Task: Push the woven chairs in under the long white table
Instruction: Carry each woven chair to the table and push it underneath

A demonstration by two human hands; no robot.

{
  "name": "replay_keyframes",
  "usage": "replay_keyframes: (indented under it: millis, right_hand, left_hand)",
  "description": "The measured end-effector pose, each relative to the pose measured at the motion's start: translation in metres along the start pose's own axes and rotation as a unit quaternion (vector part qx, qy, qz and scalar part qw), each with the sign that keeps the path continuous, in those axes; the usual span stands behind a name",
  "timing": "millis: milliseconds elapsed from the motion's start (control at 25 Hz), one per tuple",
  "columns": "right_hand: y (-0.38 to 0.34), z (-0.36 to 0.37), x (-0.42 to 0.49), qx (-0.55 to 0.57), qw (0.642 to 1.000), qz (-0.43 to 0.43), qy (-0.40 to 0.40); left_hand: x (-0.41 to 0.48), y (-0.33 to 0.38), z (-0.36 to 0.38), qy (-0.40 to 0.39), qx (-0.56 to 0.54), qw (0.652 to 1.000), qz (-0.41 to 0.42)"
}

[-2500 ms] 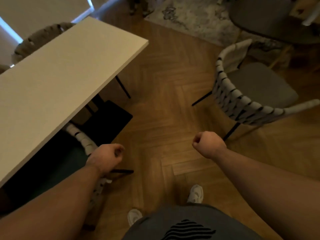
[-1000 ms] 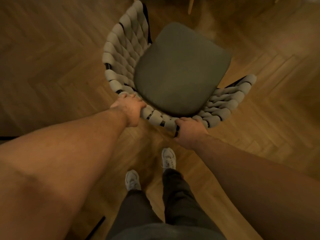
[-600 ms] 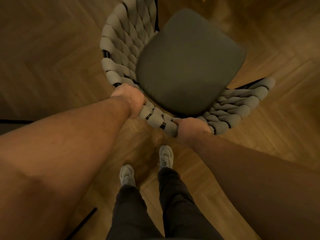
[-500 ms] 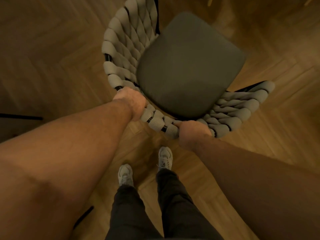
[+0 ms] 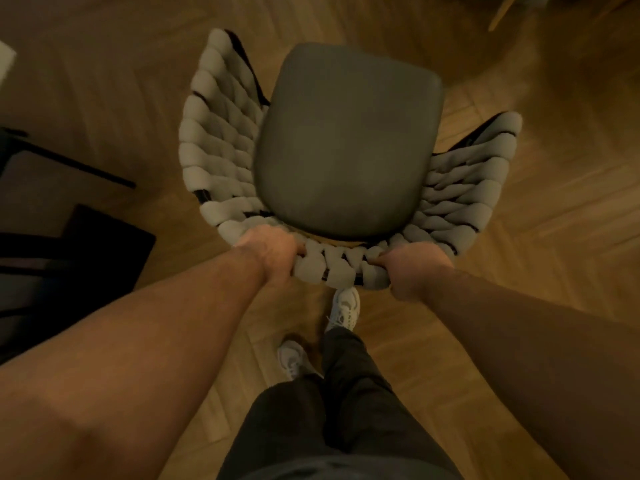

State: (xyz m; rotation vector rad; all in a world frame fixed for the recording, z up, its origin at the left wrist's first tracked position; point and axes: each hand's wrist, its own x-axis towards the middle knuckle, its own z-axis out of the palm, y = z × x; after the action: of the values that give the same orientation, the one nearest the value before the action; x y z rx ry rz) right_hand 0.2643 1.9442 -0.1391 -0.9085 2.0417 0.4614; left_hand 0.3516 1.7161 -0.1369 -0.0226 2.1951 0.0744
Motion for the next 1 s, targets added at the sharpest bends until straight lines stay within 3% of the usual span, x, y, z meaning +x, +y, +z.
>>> replay_keyframes:
  millis: [120,240,400,760,1000]
  right_hand:
    - [-0.009,0.005,-0.004,-0.055,0.998,-0.003,-0.008]
    - [-0.02,0.01,-0.001,-0.082,0.996,0.019,0.003]
    - [-0.019,0.01,-0.002,-0.101,0.995,0.008,-0.007]
    - [-0.014,0.029,0.011,-0.214,0.973,-0.082,-0.014]
    - [-0.051,0.022,-0.011,-0.279,0.941,-0.189,-0.009]
  left_hand:
    - [-0.028,-0.014,0.03,-0.011,-0.043,0.999,0.018]
    - [-0.037,-0.032,0.052,0.048,0.056,0.997,-0.038]
    - [-0.042,-0.028,0.06,0.075,0.049,0.99,-0.106]
    - [-0.082,0.01,0.125,0.049,-0.069,0.985,-0.151]
    - [-0.125,0.037,0.176,0.016,-0.168,0.964,-0.205]
